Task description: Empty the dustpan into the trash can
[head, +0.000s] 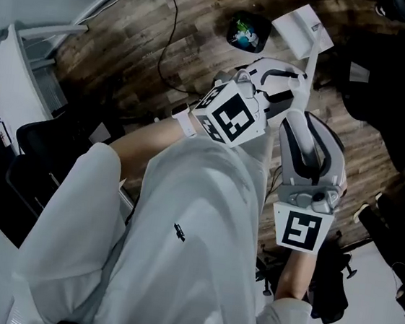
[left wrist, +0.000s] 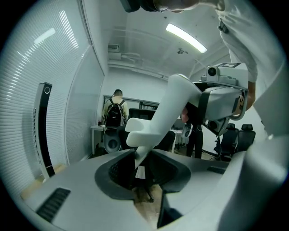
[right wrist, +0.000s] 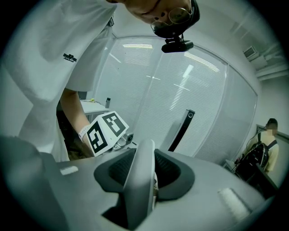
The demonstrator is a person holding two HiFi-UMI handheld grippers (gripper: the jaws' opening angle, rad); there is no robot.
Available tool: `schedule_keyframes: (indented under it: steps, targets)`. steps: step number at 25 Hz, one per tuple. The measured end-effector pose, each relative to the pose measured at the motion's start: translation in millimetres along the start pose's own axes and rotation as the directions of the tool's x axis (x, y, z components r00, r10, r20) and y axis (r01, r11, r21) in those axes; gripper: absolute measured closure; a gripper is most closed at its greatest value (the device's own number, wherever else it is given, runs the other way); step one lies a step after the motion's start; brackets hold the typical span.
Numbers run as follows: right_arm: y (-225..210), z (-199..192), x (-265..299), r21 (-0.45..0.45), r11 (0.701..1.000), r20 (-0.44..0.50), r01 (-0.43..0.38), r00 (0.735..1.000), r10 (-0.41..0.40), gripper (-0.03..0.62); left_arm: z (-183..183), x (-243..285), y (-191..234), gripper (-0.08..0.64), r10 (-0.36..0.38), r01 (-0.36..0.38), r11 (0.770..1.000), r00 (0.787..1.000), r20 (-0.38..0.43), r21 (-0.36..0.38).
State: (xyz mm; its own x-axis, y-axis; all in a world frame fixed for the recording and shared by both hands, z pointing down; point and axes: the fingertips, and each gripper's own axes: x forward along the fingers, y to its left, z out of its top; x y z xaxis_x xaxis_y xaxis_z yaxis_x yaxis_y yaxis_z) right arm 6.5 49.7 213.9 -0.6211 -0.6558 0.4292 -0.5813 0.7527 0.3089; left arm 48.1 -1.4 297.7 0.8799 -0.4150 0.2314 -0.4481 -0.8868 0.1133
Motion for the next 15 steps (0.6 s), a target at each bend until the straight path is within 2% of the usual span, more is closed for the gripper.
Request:
schedule_keyframes:
  steps: [9, 15]
  targets:
    - [-27.9, -30.8, -21.5, 0.069, 0.992, -0.036, 0.104, 0.994, -0.102, 0.454, -3.8, 46.5, -25.7, 0.457, -0.096, 0.095, 0.995, 0.995, -0.034, -0.008]
    - [-56.3, -53.6, -30.2, 0.162, 0.969, -0.049, 0.186, 0.982, -0.180, 0.454, -9.9, 79.8, -33.1, 0.459, -0.135, 0.133, 0.991, 0.990, -0.047, -0.034]
